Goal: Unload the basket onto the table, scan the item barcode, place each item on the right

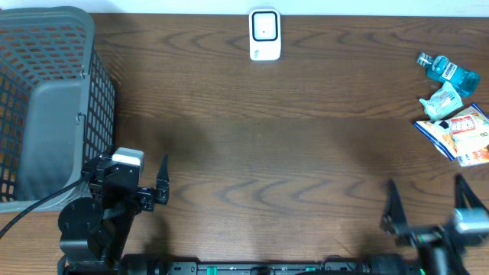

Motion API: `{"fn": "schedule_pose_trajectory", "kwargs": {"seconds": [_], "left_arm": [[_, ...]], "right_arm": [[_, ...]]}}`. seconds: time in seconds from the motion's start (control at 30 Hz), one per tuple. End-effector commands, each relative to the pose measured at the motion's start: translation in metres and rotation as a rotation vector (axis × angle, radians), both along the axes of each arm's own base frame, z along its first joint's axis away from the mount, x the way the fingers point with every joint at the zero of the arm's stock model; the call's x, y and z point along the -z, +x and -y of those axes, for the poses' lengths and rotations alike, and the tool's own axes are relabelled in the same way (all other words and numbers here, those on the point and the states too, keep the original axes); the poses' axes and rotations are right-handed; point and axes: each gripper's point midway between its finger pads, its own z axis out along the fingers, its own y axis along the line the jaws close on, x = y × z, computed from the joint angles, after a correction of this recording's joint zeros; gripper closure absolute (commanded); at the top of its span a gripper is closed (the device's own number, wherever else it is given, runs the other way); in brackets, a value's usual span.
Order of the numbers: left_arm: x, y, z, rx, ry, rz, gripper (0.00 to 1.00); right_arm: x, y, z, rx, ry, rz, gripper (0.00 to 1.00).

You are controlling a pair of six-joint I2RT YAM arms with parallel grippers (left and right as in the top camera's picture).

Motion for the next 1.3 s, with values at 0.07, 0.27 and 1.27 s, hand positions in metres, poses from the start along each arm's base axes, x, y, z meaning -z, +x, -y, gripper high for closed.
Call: {"fn": "schedule_pose_trajectory", "kwargs": {"seconds": [0.07, 0.27, 1.27], "left_arm": [[-0.004, -0.001, 0.002, 0.010, -0.013, 0.011, 0.02], [-0.004, -0.001, 0.002, 0.010, -0.013, 0.011, 0.02], [-0.004, -0.001, 0.002, 0.010, -0.013, 0.010, 0.02]], "right_arm": [[0.040, 0.024, -0.003, -0.011, 0.011, 0.019, 0.01], [0.056, 0.049, -0.008, -0.049, 0.000, 0.077, 0.01], [0.200, 0.098, 0.013, 0.045, 0.015, -0.124, 0.01]]}}
